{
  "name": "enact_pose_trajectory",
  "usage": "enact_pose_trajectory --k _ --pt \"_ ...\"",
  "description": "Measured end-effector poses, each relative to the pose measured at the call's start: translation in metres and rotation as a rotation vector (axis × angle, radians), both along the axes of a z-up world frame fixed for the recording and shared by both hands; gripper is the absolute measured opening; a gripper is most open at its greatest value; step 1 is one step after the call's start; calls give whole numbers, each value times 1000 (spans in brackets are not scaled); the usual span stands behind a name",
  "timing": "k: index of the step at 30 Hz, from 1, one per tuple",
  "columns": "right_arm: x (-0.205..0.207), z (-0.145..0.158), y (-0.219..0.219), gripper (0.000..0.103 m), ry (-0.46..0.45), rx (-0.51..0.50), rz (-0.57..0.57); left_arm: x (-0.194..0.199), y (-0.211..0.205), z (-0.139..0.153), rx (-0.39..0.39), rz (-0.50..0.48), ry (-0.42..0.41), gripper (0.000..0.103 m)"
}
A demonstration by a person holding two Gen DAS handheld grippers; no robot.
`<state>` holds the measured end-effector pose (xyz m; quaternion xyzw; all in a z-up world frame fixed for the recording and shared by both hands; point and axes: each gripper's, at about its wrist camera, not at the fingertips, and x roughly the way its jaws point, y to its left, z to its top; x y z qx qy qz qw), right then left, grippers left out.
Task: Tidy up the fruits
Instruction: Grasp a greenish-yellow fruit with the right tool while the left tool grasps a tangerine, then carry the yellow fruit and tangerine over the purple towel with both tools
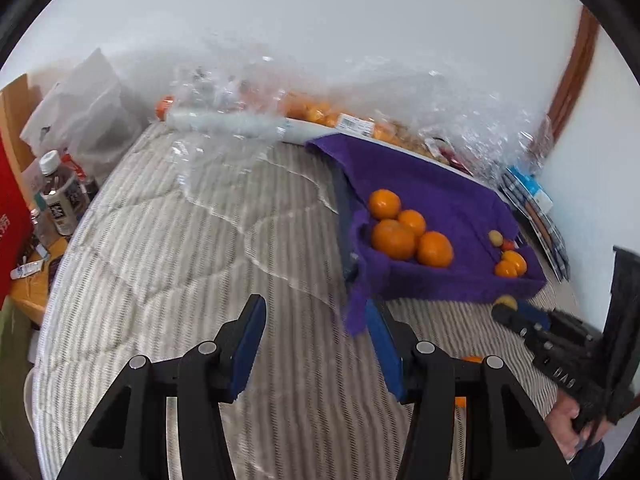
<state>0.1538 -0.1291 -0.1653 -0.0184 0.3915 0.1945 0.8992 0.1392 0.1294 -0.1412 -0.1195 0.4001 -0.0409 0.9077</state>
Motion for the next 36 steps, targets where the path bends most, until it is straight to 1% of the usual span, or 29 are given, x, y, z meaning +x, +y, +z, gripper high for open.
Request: enact_pose_trajectory --k 2,6,8,9,12,14,16,19,21,23,25,29,32,36 --pt "-10 10 -18 28 -24 -3 -31 -3 -18 -1 -27 -53 3 50" --pt "-26 19 -52 28 -37 -27 -87 -11 -55 -1 -78 -164 -1 51" --pt "-33 20 -67 28 -36 -46 -113 -17 -74 -2 -100 -217 5 55" --pt "-37 20 -75 28 -38 -58 -128 -20 -82 -2 -102 -238 8 56" --pt "-47 17 -94 28 -45 -66 -155 -25 -102 -7 -59 -262 31 58" --pt "-51 14 -104 28 -42 -54 -167 -25 -111 -15 -29 -260 68 57" --pt "-53 12 -111 28 -37 -51 -171 -25 -115 -23 -32 -260 97 57" --pt "-55 9 -118 28 -37 -44 -178 -23 -119 -33 -24 -231 131 57" --pt "-55 7 -121 28 -37 -33 -184 -22 -120 -34 -17 -204 113 52" --pt "-54 7 -125 28 -36 -16 -186 -21 -121 -34 -6 -200 116 40" --pt "-53 7 -127 28 -35 -5 -189 -19 -121 -32 -2 -201 129 40" --pt "-49 11 -131 28 -34 9 -181 -17 -115 -13 -9 -172 104 40" --pt "-42 20 -134 28 -51 8 -174 -9 -106 10 -25 -132 69 40" --pt "-23 39 -136 28 -81 16 -164 13 -100 39 -15 -71 22 40"
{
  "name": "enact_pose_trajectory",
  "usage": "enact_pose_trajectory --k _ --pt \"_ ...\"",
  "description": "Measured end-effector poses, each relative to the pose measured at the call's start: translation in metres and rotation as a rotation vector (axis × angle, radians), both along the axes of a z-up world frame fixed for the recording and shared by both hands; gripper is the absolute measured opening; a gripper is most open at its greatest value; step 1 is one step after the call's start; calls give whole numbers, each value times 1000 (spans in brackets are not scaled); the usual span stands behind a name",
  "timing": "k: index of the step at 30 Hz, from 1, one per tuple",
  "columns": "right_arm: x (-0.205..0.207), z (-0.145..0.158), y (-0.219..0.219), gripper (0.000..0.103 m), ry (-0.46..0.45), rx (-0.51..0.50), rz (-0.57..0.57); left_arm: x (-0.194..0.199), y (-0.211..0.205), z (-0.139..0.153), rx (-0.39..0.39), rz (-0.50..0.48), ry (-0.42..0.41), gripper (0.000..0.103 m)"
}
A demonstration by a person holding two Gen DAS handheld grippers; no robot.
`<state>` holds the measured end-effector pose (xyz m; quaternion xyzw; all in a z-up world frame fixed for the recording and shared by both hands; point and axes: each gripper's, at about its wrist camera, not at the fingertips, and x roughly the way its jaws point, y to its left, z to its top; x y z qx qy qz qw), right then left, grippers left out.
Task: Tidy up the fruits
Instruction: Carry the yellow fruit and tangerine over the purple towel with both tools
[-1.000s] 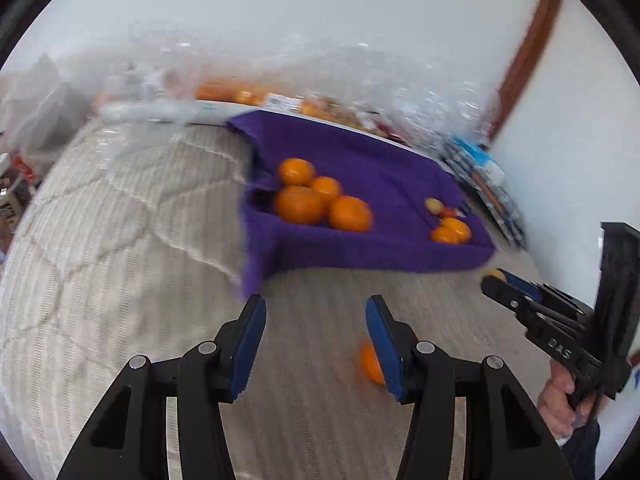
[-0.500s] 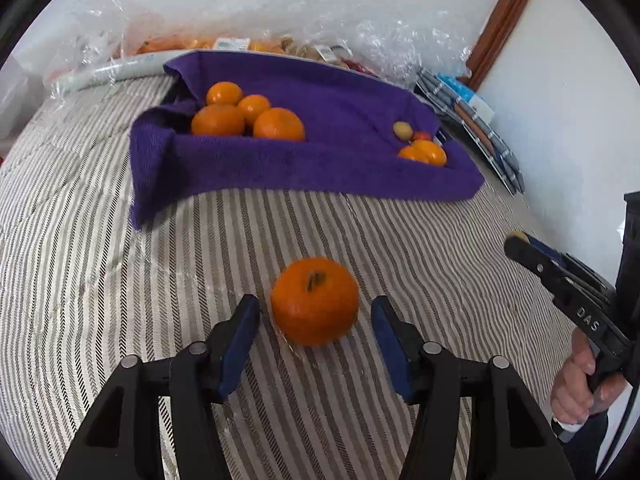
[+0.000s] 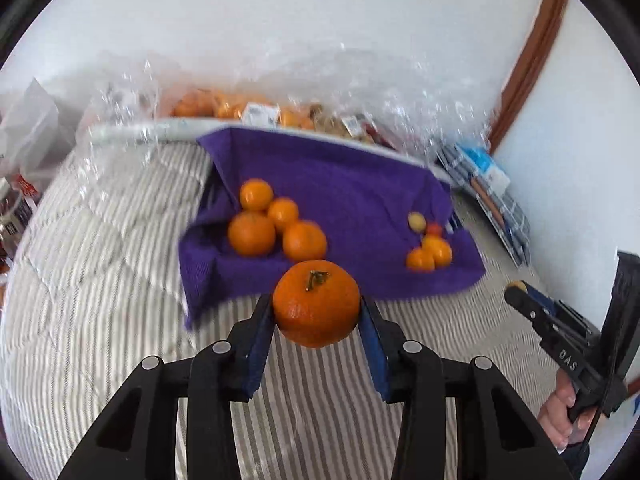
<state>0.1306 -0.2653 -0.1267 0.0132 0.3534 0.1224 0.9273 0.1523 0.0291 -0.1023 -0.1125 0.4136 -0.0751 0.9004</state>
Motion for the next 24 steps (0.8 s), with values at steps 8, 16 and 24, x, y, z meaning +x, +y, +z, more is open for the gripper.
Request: enact_pose_trajectory --k 8,16,24 --pt "67 5 -6 28 20 25 -4 70 -13 14 51 49 -46 40" --pt "98 -16 -13 28 50 48 -9 128 -38 -13 61 29 -7 40" --pt "109 -32 -16 28 89 94 -6 150 -55 -39 102 8 32 40"
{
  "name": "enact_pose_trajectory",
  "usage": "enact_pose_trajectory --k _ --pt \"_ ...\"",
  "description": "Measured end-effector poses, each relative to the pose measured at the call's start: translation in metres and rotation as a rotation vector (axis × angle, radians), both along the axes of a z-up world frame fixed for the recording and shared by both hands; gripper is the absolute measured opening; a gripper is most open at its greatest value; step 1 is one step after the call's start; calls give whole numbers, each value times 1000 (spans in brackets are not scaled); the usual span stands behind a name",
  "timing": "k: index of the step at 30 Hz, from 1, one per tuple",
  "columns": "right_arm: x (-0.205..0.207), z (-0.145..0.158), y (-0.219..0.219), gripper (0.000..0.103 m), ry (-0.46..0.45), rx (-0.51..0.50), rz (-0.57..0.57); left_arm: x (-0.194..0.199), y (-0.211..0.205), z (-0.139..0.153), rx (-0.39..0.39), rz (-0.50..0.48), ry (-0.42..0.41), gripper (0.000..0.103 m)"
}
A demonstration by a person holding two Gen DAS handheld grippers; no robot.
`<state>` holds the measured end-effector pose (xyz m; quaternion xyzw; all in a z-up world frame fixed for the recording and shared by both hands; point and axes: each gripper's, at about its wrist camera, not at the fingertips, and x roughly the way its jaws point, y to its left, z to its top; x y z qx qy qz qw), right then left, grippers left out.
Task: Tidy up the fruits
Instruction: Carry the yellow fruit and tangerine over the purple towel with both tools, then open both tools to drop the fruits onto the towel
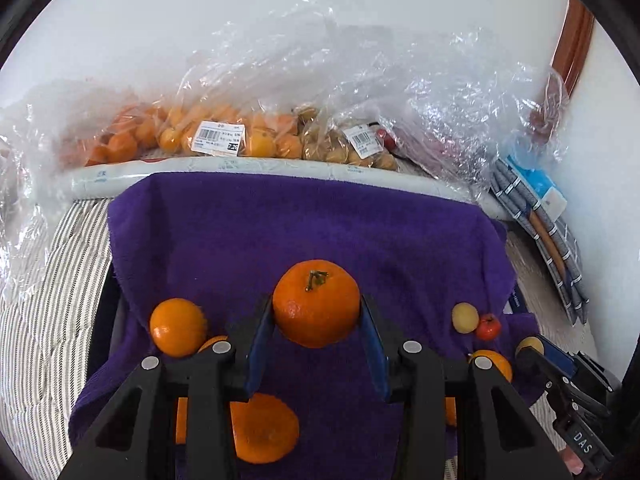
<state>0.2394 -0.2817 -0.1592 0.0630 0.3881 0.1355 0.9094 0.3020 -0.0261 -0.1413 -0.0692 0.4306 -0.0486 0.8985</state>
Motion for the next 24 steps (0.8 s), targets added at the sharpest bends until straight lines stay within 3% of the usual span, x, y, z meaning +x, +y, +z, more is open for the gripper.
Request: enact_pose_trajectory --k 8,18,20,24 --pt "-3 -6 13 28 -12 -89 3 3 -9 -13 45 -31 30 41" --pt "-6 -7 18 29 -7 -115 -7 -4 -12 -24 73 -19 47 42" --pt "-7 -5 19 40 -10 -130 -16 -10 -12 -19 92 -9 38 43" --pt "-21 13 15 47 -21 -102 -55 -35 -8 4 96 -24 11 48"
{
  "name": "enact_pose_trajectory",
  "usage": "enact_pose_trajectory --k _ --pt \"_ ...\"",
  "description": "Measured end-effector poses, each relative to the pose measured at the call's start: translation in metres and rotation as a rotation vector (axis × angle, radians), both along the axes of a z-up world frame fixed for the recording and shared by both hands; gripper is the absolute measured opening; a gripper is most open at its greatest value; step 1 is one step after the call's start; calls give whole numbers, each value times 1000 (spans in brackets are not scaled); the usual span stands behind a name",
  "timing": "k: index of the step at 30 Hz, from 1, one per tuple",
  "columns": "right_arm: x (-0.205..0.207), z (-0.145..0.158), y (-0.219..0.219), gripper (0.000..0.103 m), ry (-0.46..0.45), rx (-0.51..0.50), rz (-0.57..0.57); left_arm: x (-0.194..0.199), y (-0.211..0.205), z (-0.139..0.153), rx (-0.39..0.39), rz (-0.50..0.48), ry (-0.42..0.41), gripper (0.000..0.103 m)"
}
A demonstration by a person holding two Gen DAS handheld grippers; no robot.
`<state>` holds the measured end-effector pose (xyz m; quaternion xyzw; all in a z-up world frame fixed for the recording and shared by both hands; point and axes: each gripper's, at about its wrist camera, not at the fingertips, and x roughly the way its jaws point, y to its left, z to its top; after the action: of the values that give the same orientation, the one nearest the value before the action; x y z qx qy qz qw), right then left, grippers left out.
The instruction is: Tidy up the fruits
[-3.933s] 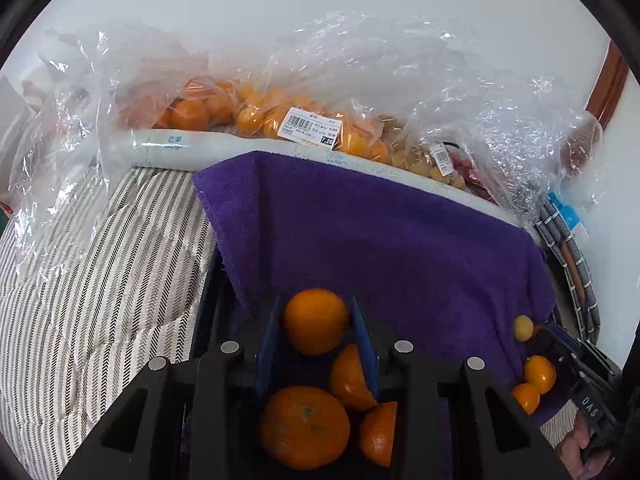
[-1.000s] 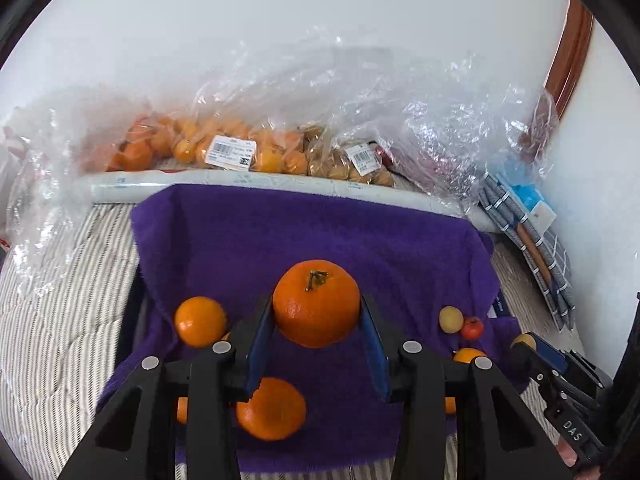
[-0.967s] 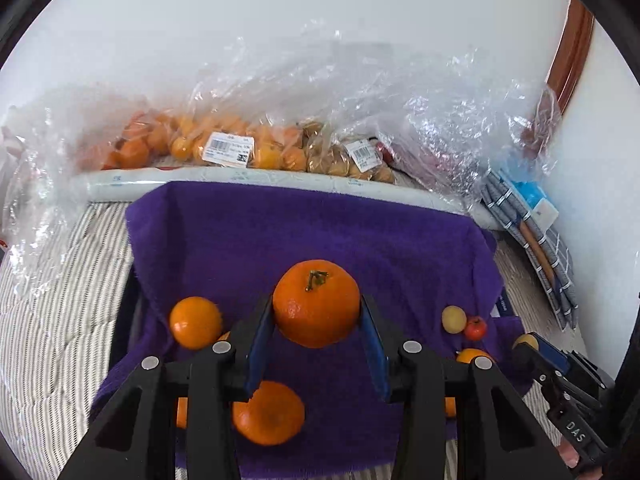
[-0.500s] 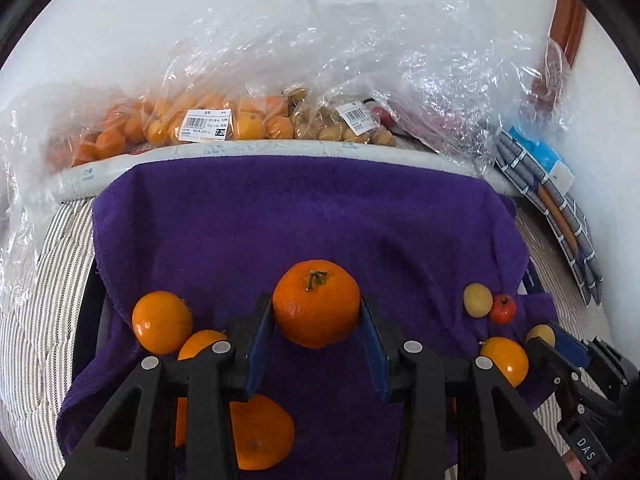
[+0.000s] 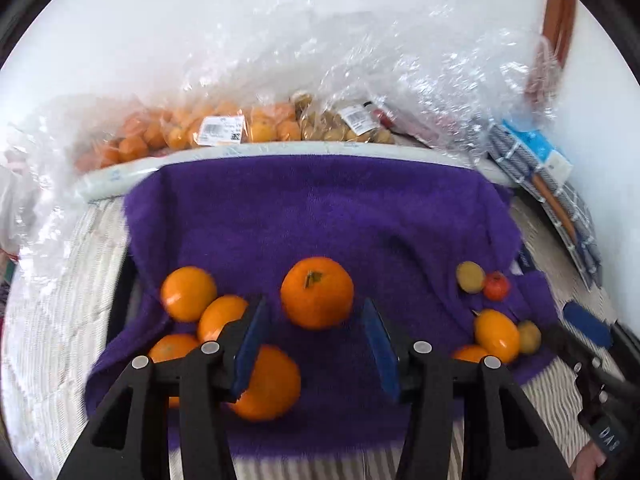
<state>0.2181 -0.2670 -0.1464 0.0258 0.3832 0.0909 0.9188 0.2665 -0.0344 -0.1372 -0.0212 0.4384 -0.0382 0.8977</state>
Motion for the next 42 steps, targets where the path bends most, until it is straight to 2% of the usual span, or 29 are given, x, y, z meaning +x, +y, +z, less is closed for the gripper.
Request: enact_pose_trajectory --k 4,6,7,10,14,20,25,30,42 --pt "-34 35 7 62 -68 -54 -26 -37 10 23 -28 12 -14 48" --pt "-54 51 11 71 -84 -63 -39 -61 9 34 -25 30 -27 53" --pt "-63 58 12 73 -84 -66 -51 -77 8 41 -13 47 -39 61" --pt "-96 75 16 73 -65 -68 -73 -117 4 57 -25 59 -64 64" --pt "-141 93 19 74 -68 -43 -88 -167 -6 81 -21 56 -122 77" --pt "-202 113 20 102 -132 -33 -101 -228 -9 110 -14 51 -199 89" --pt "-235 124 17 103 -155 -34 -110 -260 -18 124 11 45 -239 92" --pt "-255 131 14 103 -169 -30 -122 -275 -23 130 23 52 -259 92" --pt "-265 134 12 103 -164 -45 -148 -282 -21 135 29 77 -273 92"
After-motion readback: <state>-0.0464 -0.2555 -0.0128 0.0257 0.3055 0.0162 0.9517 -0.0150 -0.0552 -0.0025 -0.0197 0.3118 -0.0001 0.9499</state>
